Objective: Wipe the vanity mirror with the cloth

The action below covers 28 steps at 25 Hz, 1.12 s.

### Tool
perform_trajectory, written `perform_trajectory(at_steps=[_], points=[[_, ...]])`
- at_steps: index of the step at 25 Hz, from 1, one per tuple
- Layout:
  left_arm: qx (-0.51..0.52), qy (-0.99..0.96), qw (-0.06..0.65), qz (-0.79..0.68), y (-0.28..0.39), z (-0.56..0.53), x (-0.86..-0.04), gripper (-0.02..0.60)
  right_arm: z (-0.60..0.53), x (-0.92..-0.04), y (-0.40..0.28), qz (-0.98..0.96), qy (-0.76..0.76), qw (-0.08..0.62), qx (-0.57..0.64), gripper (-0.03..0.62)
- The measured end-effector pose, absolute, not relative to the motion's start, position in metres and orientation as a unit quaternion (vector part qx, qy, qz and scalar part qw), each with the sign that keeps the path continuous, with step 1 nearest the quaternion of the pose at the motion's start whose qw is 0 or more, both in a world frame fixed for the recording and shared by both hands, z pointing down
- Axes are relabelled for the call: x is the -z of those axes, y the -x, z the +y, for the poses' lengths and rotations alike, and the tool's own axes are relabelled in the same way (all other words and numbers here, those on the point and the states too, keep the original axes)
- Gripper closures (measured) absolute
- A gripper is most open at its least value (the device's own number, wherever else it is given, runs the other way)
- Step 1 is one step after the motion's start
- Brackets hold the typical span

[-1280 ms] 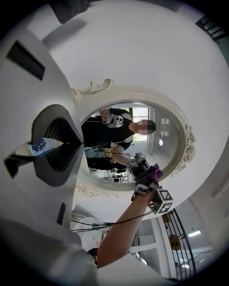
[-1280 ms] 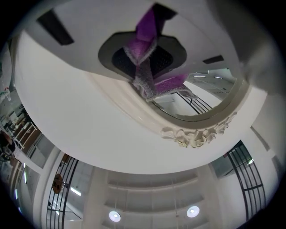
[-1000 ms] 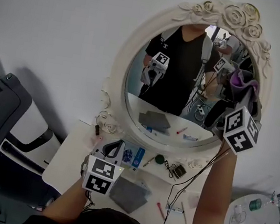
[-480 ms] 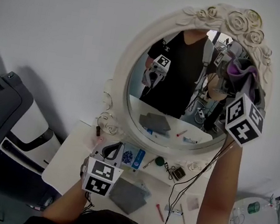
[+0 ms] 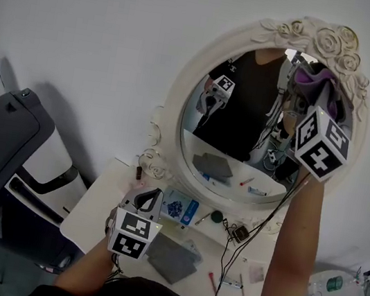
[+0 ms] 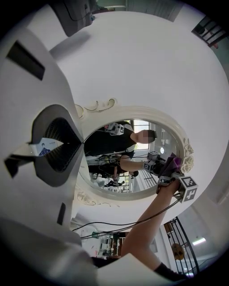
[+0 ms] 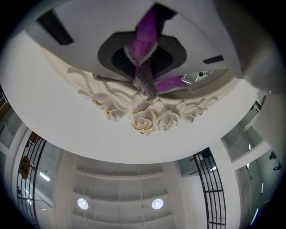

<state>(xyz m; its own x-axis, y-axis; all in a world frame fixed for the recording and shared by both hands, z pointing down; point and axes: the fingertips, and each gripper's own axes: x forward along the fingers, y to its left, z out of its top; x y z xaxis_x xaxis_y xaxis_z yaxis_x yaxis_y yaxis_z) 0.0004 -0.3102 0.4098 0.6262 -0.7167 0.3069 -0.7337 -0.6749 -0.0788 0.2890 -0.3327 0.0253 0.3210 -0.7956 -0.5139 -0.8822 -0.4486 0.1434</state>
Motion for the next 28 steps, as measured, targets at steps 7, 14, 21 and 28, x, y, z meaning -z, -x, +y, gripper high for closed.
perform_trajectory(at_steps=[7, 14, 21, 28], points=[[-0.164, -0.892, 0.029, -0.420, 0.016, -0.308, -0.411, 0.577, -0.359, -0.018, -0.247, 0.563, 0.783, 0.063, -0.258, 0.543], [-0.168, -0.879, 0.036, -0.444, 0.037, -0.303, -0.415, 0.575, -0.400, -0.044, -0.177, 0.610, 0.743, 0.008, -0.276, 0.543], [-0.163, -0.860, 0.051, -0.480, 0.074, -0.304, -0.420, 0.577, -0.433, -0.099, -0.116, 0.644, 0.712, -0.052, -0.276, 0.543], [-0.160, -0.850, 0.059, -0.498, 0.098, -0.303, -0.423, 0.577, -0.453, -0.148, -0.083, 0.657, 0.692, -0.110, -0.278, 0.543]])
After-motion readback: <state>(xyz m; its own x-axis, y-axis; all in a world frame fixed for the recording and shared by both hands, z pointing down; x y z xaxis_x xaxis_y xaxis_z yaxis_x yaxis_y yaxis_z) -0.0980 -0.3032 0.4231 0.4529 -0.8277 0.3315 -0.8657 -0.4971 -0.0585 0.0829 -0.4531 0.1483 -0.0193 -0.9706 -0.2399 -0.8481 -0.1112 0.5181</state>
